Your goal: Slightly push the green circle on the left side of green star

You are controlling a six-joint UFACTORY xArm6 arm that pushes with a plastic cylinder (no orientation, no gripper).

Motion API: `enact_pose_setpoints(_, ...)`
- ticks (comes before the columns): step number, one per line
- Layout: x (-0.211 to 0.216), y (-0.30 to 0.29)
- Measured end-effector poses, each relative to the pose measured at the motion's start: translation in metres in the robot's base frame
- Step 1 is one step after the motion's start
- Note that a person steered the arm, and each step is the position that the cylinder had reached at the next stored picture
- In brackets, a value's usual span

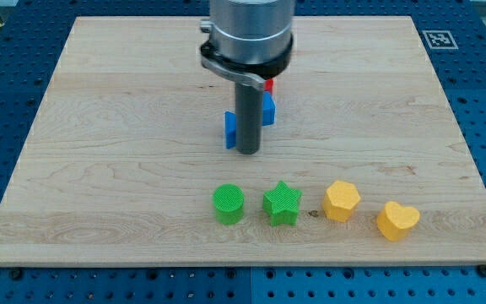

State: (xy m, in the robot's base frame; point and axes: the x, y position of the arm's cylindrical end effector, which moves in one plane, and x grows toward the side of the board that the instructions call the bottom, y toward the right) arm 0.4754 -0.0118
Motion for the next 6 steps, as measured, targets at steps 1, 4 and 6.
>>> enact_pose_setpoints(1,0.000,-0.039)
enact_pose_setpoints(4,0.073,-0.068)
enact_pose_setpoints(6,0.091,-0.041)
